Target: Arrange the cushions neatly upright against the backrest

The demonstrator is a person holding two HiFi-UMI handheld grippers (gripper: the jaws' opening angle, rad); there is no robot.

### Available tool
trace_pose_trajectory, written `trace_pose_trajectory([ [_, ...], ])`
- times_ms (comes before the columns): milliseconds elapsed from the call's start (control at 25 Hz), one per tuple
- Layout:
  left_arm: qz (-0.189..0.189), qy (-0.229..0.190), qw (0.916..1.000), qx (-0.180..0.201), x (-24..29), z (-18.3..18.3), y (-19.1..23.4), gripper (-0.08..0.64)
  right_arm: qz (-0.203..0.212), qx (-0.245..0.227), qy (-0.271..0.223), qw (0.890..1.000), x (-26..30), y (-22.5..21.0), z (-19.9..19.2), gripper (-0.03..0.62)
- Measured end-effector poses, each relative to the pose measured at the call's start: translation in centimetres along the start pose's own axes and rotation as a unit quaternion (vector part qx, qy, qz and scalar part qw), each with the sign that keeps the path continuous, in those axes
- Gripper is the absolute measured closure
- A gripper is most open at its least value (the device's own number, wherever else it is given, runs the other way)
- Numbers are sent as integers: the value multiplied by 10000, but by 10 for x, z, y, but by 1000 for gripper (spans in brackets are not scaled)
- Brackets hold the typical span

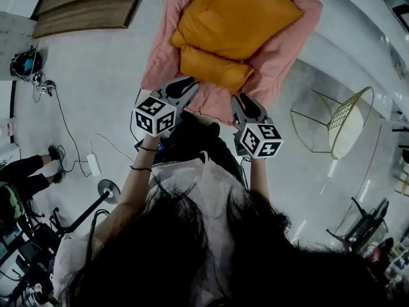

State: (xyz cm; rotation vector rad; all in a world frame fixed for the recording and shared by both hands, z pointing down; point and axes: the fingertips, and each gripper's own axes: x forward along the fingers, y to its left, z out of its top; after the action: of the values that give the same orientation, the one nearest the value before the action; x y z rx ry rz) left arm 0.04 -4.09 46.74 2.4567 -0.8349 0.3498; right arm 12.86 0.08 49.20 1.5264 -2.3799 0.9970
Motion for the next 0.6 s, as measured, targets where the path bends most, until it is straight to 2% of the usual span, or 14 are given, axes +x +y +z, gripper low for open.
trace_pose_trajectory([
  [160,136,93,9999,-6,-13,-5,-7,472,279,-241,164,9992,4,12,-7,472],
  [320,213,88,9997,2,-22,-2,-9,472,388,-380,138,9984,10,20,-3,486],
  [600,22,49,10000,47,-36,8,-13,472,360,-469,-108,9982,4,38,7,514],
])
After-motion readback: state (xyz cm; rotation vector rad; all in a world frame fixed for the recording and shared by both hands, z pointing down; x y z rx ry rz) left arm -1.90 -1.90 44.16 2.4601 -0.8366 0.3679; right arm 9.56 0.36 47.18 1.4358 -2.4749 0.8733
